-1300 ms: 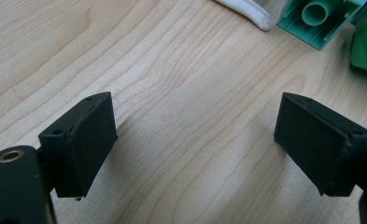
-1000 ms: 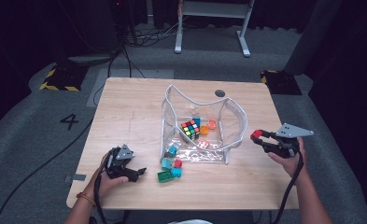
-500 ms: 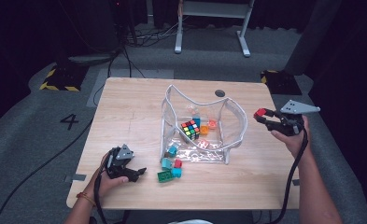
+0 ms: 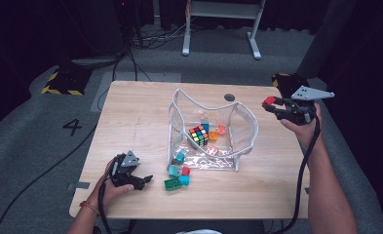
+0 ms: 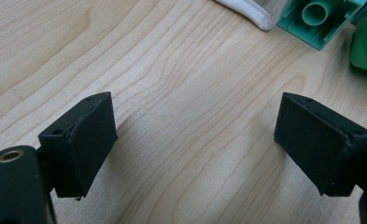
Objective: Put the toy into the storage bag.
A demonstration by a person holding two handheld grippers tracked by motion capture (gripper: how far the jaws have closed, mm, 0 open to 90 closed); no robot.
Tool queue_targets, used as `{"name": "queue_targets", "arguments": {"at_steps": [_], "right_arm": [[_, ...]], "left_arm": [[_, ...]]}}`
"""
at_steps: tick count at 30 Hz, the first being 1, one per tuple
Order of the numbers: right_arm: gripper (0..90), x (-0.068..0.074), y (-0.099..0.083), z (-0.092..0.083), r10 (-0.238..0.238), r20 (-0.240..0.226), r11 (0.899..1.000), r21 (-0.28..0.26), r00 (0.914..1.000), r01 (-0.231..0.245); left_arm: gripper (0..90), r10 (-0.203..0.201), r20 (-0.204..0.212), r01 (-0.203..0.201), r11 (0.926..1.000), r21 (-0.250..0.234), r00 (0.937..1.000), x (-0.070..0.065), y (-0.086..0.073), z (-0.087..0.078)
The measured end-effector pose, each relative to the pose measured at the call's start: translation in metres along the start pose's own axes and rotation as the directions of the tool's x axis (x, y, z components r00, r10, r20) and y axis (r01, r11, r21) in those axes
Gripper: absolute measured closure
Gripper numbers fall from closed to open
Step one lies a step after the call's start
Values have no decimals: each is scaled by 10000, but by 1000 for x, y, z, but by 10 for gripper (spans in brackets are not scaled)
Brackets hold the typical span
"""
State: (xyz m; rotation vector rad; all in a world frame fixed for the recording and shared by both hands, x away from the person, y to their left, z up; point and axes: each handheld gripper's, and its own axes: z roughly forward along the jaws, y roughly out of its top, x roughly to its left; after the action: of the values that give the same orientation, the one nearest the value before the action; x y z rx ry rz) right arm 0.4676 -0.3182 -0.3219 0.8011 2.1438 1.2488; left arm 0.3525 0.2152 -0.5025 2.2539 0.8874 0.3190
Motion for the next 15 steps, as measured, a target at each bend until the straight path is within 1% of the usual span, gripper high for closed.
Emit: {"name": "queue_targets", "arguments": {"at_steps": [1,2,3,6,7,8,10,11,12,13,15], "right_arm": [[593,1,4,1,-115,-15,9999,-15,9999,115],[593,2,7,2,-105,-34,9999,9,9999,106],[593,4,11,3,-288,-88,9995,-88,9995,287],[593,11,19,4,-379,-321,9990,-242,9988,372],[593,11,19,4,-379,-321,9990,-242,9988,372],[593,19,25,5,-399,-610,9988,-317,9973,380],[593,27,30,8,-538,-890,9980,-379,9946,506],[593,27,30,8,-538,-890,9980,-379,9946,506],[593,32,33,10,-639,-976,9976,-344,9932,608],[593,40,38,15,-786,-1302,9965,-384,9884,741],[593,48,42,19,-882,-1588,9958,-395,9834,829]], "left_arm": [[130,0,2,0,10000,-2,10000,0,0,0],[130,0,2,0,10000,-2,10000,0,0,0],[130,1,1,-1,10000,-1,10000,0,0,0],[130,1,2,-1,10000,-1,10000,0,0,0],[130,1,2,-1,10000,-1,10000,0,0,0],[130,-1,1,1,10000,-1,10000,0,0,0],[130,-2,1,2,10000,-4,10000,0,0,0],[130,-1,-1,1,10000,-3,10000,0,0,0],[130,0,2,0,10000,-4,10000,0,0,0],[130,0,0,0,10000,-2,10000,0,0,0],[130,0,-1,0,10000,-1,10000,0,0,0]]}}
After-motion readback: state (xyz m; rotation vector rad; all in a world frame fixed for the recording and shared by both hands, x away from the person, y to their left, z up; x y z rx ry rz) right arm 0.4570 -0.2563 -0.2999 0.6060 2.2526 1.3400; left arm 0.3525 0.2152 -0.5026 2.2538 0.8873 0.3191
